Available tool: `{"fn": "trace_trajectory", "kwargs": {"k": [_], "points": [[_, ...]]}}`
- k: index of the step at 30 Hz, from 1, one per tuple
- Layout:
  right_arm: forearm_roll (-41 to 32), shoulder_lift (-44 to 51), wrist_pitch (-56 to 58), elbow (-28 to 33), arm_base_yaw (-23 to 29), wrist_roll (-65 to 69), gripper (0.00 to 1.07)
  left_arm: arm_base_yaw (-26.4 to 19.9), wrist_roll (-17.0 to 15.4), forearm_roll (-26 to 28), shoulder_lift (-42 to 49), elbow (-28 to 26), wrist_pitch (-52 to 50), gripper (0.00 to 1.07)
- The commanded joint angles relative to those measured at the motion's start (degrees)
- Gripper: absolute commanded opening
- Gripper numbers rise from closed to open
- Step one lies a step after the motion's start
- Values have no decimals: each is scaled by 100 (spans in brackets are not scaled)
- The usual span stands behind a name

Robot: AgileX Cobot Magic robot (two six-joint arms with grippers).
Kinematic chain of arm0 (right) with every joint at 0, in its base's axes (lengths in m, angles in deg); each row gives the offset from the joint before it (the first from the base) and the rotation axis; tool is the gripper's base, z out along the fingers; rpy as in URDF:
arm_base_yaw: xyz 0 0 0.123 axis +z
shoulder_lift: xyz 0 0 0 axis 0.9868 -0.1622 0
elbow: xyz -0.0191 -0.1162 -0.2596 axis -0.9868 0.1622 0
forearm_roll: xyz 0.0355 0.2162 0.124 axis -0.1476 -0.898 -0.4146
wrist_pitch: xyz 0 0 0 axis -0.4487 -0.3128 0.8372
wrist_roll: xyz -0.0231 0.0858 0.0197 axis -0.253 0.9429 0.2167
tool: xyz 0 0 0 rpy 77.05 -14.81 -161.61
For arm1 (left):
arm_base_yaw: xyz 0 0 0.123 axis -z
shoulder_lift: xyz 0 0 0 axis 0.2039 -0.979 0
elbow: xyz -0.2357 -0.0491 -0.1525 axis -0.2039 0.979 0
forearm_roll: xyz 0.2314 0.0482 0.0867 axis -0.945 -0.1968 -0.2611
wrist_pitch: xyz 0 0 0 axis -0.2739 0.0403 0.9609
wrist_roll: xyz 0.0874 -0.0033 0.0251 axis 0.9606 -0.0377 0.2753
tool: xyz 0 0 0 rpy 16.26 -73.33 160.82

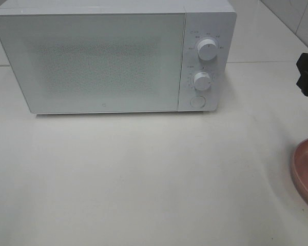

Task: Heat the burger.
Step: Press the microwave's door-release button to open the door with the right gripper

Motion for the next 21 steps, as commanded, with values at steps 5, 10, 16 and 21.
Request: {"fn": "trace_trajectory", "kwargs": {"k": [5, 10, 16, 21], "points": [[-917, 11, -178, 11, 985, -1180, 73, -17, 0, 17, 120, 11, -57, 98], [-1587, 11, -447, 11, 1570, -1736, 73, -17, 0, 17, 120, 11, -57, 98], [-2492, 11, -791, 11, 2235, -2338, 73, -17, 0, 17, 120, 11, -57, 98], [-3134, 11, -1014, 11, 2813, -2687, 73, -17, 0, 17, 120, 11, -57, 98]]}}
